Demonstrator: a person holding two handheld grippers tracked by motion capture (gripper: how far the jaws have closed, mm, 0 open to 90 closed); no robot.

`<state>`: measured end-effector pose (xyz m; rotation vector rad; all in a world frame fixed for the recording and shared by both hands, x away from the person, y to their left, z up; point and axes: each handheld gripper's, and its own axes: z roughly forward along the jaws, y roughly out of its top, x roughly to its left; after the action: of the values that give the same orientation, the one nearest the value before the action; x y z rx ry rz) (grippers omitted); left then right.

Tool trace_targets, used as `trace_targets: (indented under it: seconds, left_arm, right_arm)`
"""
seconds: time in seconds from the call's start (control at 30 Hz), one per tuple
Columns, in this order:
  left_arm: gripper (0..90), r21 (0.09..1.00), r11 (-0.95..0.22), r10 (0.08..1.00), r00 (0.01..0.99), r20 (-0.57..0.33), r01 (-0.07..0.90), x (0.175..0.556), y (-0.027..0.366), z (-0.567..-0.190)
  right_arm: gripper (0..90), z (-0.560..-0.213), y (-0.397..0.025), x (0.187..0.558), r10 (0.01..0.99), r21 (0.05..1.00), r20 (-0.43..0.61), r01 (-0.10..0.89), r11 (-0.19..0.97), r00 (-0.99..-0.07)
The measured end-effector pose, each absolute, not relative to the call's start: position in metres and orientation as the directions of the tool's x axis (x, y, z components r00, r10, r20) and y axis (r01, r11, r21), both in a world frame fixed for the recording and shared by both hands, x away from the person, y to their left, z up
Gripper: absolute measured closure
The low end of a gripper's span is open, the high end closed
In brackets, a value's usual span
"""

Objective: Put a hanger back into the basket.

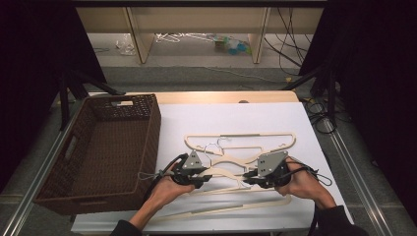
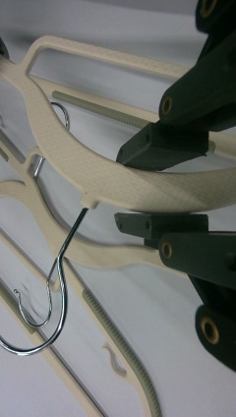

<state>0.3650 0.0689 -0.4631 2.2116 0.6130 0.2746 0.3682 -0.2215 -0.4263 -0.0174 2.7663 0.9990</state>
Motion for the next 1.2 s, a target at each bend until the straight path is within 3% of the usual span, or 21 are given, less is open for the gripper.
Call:
trace_targets:
  seconds: [0.37,0.6,0.67,0.93,1.2]
  left_arm:
    - [71.4,0.751,-0.550,0.486,0.871,-0.069,0.366,0.361,0.059,-0.462]
    - [74.1,0.761,-0.527,0.470,0.876,-0.110,0.379,0.353,0.060,-0.452]
    - [76.3,0.785,-0.472,0.448,0.876,-0.179,0.402,0.349,0.063,-0.443]
    - [84.2,0.814,-0.407,0.362,0.891,-0.273,0.415,0.328,0.063,-0.419]
    - [85.5,0.835,-0.379,0.355,0.896,-0.267,0.399,0.314,0.055,-0.406]
  right_arm:
    - [78.2,-0.430,-0.232,0.367,0.099,0.607,-0.175,-0.028,0.794,-0.980]
    - [61.7,-0.420,-0.237,0.362,0.186,0.647,-0.194,0.017,0.762,-0.963]
    - [51.5,-0.409,-0.243,0.359,0.276,0.703,-0.189,0.066,0.708,-0.942]
    - [43.7,-0.393,-0.253,0.336,0.336,0.734,-0.188,0.095,0.672,-0.923]
    - [39.2,-0.381,-0.276,0.309,0.436,0.808,-0.135,0.155,0.568,-0.890]
